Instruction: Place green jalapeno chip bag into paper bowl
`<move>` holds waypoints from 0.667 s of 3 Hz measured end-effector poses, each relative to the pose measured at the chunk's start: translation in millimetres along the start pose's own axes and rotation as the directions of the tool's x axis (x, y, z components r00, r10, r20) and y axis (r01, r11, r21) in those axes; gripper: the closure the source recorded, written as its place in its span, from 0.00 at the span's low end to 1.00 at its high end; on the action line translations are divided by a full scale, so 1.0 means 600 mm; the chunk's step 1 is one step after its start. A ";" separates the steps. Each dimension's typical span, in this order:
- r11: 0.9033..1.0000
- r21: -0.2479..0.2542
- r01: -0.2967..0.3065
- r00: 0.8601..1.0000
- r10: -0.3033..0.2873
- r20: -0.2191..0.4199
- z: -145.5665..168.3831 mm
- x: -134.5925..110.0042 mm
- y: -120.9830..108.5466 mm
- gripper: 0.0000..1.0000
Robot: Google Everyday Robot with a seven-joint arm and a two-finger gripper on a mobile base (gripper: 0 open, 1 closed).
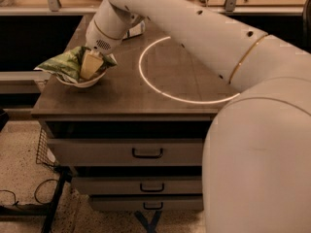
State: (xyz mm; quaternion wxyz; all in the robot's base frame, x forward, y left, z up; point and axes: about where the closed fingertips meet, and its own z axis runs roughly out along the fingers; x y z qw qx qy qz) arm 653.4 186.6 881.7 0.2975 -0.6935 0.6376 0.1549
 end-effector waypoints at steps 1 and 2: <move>1.000 -0.003 0.001 1.000 -0.001 0.000 0.003 0.000 0.001 0.00; 1.000 -0.003 0.001 1.000 -0.001 0.000 0.003 0.000 0.001 0.00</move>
Offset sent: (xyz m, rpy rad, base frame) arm -0.0005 0.0011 -0.0012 -0.0009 0.0018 0.0021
